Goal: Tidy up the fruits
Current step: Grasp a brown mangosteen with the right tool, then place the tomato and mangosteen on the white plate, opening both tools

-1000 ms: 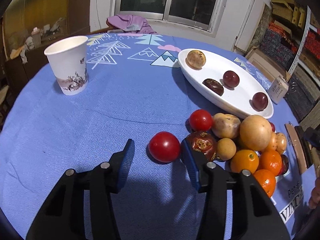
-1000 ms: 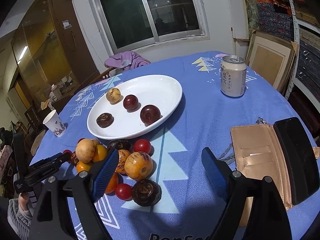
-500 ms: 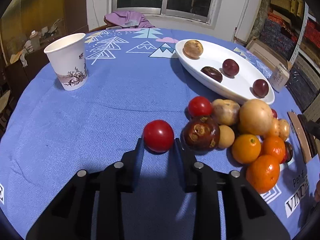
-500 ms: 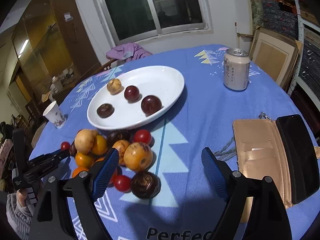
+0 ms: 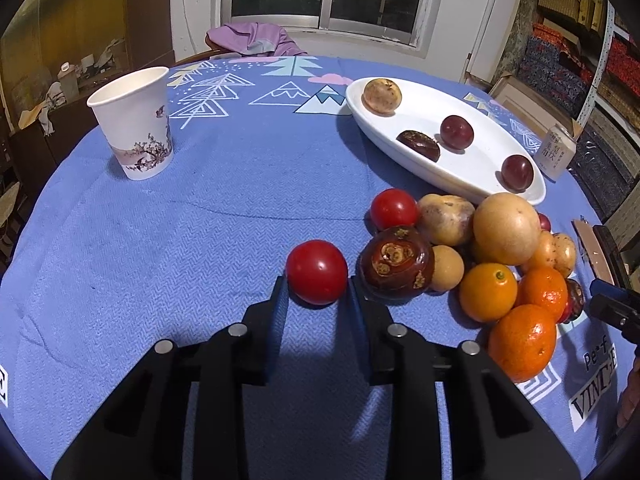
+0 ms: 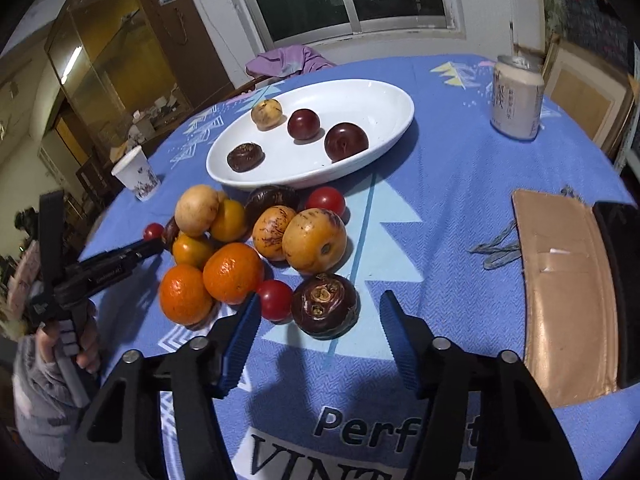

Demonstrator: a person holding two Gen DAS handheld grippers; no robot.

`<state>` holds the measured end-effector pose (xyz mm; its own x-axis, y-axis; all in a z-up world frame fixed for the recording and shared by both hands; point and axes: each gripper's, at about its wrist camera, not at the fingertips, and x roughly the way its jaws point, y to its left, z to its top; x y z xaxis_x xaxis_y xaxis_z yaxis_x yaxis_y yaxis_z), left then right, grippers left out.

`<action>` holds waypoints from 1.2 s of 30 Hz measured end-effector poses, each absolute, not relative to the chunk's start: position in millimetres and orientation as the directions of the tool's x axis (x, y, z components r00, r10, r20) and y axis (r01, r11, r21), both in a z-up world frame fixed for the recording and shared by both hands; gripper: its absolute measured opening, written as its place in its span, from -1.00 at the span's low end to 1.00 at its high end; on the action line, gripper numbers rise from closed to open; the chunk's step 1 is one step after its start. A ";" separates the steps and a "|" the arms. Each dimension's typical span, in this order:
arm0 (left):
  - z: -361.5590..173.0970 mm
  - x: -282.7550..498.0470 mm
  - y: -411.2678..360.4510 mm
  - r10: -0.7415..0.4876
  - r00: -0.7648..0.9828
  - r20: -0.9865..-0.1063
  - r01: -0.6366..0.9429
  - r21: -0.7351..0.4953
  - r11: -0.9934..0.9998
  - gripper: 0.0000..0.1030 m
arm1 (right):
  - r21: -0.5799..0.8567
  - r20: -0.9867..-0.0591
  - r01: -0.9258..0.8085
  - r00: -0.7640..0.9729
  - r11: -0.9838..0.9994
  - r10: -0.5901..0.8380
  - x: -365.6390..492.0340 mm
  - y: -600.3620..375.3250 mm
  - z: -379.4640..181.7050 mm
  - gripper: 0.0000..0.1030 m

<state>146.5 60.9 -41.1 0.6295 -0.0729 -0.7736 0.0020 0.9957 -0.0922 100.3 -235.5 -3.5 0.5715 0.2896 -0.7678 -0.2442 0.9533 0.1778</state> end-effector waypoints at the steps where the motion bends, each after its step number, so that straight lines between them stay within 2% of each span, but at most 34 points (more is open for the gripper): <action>1: -41.3 146.4 60.0 -0.068 0.630 -0.773 0.004 -0.084 0.996 -0.42 | 0.136 -0.767 -0.248 0.586 0.959 0.260 98.3 -232.5 -3.1 0.18; 4: -41.8 146.7 59.2 -0.061 0.629 -0.775 0.004 -0.075 0.997 -0.42 | 0.022 -0.767 -0.267 0.614 0.963 0.187 94.2 -220.7 -6.5 0.18; 6: -42.8 147.8 60.2 -0.066 0.624 -0.778 0.004 -0.082 0.997 -0.42 | -0.005 -0.775 -0.277 0.608 0.961 0.171 94.4 -216.9 -11.6 0.00; 7: -42.7 147.7 60.3 -0.066 0.625 -0.778 0.003 -0.082 0.997 -0.42 | -0.008 -0.778 -0.281 0.604 0.960 0.171 94.8 -216.3 -13.6 -0.03; 14: -42.5 147.3 60.3 -0.061 0.626 -0.778 0.004 -0.075 0.997 -0.42 | -0.063 -0.766 -0.303 0.625 0.951 0.149 96.3 -205.6 -17.9 -0.05; 21: -42.7 147.3 60.3 -0.068 0.626 -0.777 0.004 -0.084 0.996 -0.42 | -0.051 -0.787 -0.302 0.598 0.952 0.148 101.1 -204.1 -25.1 -0.18; 27: -41.5 147.8 64.4 -0.094 0.632 -0.769 0.003 -0.118 0.993 -0.44 | -0.044 -0.788 -0.301 0.596 0.953 0.152 100.8 -204.8 -25.4 -0.19; 36: -31.2 140.9 71.8 -0.058 0.681 -0.730 -0.030 -0.107 0.994 -0.45 | -0.029 -0.784 -0.282 0.601 0.959 0.153 101.1 -209.4 -22.3 -0.19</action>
